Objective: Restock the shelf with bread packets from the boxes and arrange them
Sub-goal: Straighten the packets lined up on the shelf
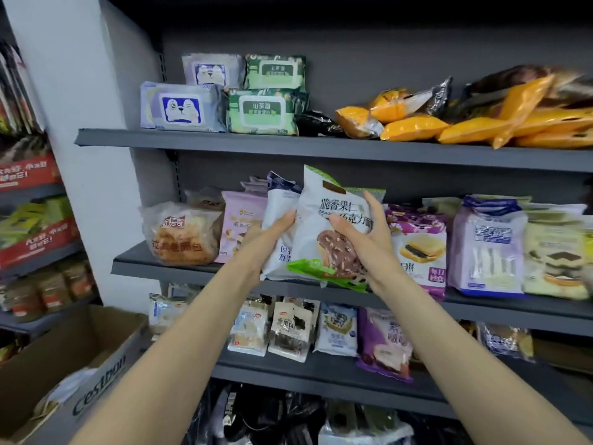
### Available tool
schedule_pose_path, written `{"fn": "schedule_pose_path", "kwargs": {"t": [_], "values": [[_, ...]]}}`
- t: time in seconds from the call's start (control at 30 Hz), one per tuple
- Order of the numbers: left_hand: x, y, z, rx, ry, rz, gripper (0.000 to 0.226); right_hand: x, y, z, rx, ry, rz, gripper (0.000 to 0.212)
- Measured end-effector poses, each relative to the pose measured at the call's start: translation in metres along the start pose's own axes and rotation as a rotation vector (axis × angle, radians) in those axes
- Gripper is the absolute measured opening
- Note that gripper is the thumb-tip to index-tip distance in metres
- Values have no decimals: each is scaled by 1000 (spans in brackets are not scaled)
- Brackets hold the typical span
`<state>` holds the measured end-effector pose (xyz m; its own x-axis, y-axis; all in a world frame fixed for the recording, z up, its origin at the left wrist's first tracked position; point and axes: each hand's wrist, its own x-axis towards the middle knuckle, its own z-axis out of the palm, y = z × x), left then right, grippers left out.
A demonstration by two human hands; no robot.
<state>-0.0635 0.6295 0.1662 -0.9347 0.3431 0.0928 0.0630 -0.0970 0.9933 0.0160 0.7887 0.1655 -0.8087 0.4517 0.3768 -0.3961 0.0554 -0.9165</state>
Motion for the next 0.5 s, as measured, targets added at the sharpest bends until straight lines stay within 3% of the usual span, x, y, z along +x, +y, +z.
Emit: {"fn": "schedule_pose_path", "kwargs": {"t": [0.13,0.27,0.43,0.5], "values": [[-8,2,25,-73,-94,-17,21,-4,-6,-24,-52,-13,0,68],[-9,7,43,39,-159,-10,34,-10,-8,-42,46,-27,98,61],[-3,11,57,396,69,248,25,-22,-3,-51,80,103,157,91],[-4,16,59,544,126,306,21,-24,-6,-54,54,130,161,74]]}}
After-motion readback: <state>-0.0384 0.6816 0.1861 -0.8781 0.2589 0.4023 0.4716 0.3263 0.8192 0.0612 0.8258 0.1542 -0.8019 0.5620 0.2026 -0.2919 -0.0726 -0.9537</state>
